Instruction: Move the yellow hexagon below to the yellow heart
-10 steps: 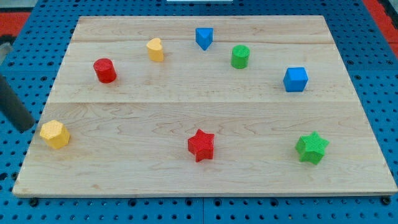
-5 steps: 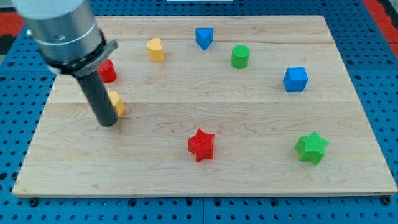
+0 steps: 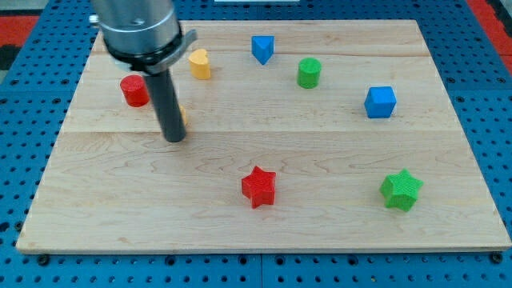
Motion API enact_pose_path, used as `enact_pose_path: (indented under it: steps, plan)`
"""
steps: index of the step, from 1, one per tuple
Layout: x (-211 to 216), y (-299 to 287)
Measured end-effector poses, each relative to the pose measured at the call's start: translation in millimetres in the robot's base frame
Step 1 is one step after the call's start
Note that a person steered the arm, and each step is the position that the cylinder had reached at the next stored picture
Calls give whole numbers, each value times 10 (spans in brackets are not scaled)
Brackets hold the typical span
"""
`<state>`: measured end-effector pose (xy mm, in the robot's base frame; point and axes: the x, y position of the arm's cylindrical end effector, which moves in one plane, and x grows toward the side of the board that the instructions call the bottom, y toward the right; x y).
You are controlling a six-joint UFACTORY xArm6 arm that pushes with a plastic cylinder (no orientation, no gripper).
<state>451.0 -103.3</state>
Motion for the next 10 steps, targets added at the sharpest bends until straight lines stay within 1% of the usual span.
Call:
enact_pose_path:
  steps: [1, 2, 3, 4, 5, 6, 7, 8, 9, 10]
  plan:
    - [42, -17]
    - [148, -400]
    - [-97, -825]
    - [-262, -868]
    - [-87, -502]
    - [-83, -263]
    - [-106, -130]
    - [-253, -89]
    - [-312, -79]
    - [94, -79]
